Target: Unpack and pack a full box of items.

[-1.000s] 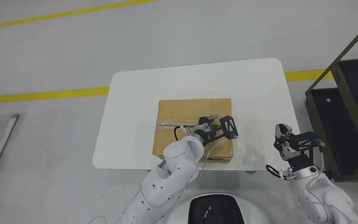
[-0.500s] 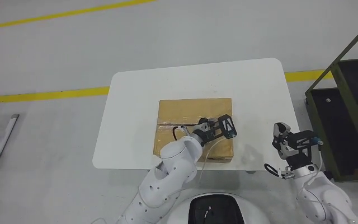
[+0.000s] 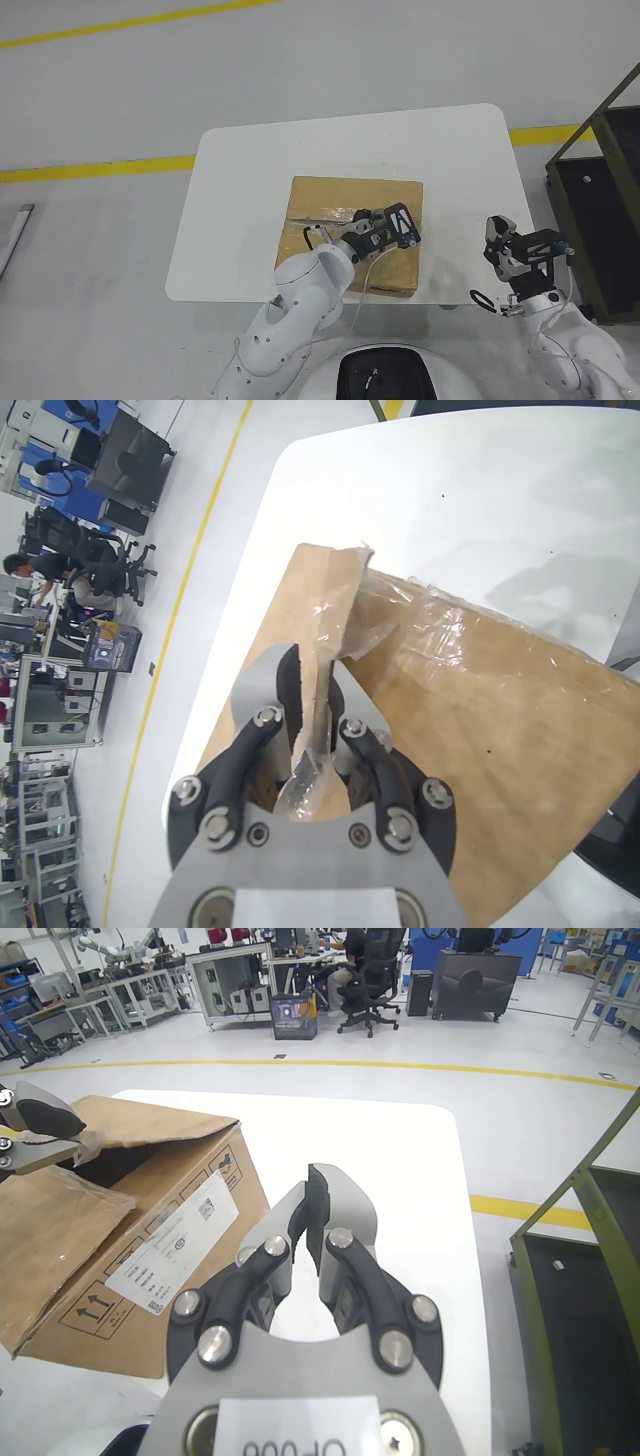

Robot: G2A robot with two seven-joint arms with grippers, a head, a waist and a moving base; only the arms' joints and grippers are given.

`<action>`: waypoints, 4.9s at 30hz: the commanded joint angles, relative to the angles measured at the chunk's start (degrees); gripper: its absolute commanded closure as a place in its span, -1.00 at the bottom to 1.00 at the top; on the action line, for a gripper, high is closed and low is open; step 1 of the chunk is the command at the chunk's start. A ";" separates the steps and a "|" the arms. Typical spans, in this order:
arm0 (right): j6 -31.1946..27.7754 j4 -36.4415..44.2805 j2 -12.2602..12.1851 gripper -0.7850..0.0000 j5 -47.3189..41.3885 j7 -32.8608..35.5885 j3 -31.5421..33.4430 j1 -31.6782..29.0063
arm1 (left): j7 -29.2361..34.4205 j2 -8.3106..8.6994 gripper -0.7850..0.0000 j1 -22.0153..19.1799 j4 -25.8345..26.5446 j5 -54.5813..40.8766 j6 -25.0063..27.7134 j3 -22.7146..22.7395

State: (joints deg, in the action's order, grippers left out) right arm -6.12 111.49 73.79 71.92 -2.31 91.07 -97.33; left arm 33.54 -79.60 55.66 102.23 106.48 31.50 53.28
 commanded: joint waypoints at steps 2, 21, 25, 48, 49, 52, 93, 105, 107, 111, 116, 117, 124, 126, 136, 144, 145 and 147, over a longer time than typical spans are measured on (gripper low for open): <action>0.07 -0.07 -0.01 1.00 -0.11 -0.02 0.06 0.04 | 0.14 -0.06 -0.22 -0.02 -0.16 0.32 -0.16 -0.12; 0.19 -0.61 -0.07 1.00 -0.63 -0.24 0.62 -0.06 | 0.78 -0.61 1.00 -0.93 -1.62 1.25 0.00 -1.19; 0.20 -0.48 -0.07 1.00 -1.08 -0.49 0.77 0.01 | 0.80 -0.60 1.00 -0.62 -0.77 2.05 -1.39 -0.56; -1.42 -0.76 -0.16 1.00 -1.64 0.03 -0.06 0.69 | 4.12 3.49 1.00 9.99 14.53 13.28 -6.19 33.40; -1.45 -0.78 -0.17 1.00 -1.65 0.02 -0.04 0.70 | 4.23 3.61 1.00 10.28 14.46 13.74 -6.03 34.37; -1.65 -0.87 -0.20 1.00 -1.66 -0.02 0.03 0.71 | 4.62 3.91 1.00 11.06 13.91 15.12 -6.14 36.67; -5.36 2.05 -0.27 1.00 -9.83 0.54 0.20 0.67 | 5.02 4.74 -1.00 9.96 4.75 1.50 -14.81 48.47; -20.57 6.76 -1.06 1.00 -3.92 9.49 -8.44 3.60 | 3.21 4.97 -1.00 10.11 5.42 0.56 -15.63 46.29; -19.89 5.78 -1.11 1.00 0.13 10.28 -9.98 4.21 | 2.78 5.00 -1.00 10.13 5.55 0.12 -15.95 46.13; -17.16 3.27 -1.08 1.00 4.43 11.71 -11.97 5.29 | 1.38 5.16 -1.00 10.04 5.81 -1.72 -15.41 46.49; -14.31 2.11 -1.00 1.00 4.88 13.17 -12.96 6.24 | 0.57 5.27 -1.00 9.61 6.64 -5.73 -15.86 47.59; -14.00 1.98 -1.02 1.00 5.05 13.51 -13.05 6.42 | 0.63 5.33 -1.00 9.49 6.78 -6.06 -15.73 47.76; -12.30 1.34 -1.05 1.00 4.68 14.59 -13.56 7.05 | 0.32 5.61 -1.00 8.60 7.03 -10.06 -15.91 48.78; -12.12 1.31 -1.08 1.00 4.59 14.67 -13.65 7.15 | 0.15 5.71 -1.00 8.41 7.08 -10.51 -15.98 48.92; -11.28 1.06 -1.21 1.00 4.08 15.19 -14.15 7.54 | 0.37 6.40 -1.00 7.19 7.16 -11.51 -16.41 50.76; -10.22 1.59 -1.24 1.00 2.84 14.98 -14.41 7.76 | 0.71 7.05 -1.00 6.72 7.97 -8.98 -15.50 50.61; -9.89 1.85 -1.23 1.00 2.17 14.63 -14.31 7.68 | 0.71 7.08 -1.00 6.73 8.24 -9.15 -15.36 50.33; -9.19 2.93 -1.22 1.00 0.80 13.71 -13.72 7.44 | 0.97 7.27 -1.00 6.97 9.68 -7.46 -13.28 48.85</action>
State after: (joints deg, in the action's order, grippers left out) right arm -15.67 113.89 72.58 73.34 11.84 77.01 -89.76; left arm 34.36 -72.42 62.49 111.13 98.00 17.08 103.00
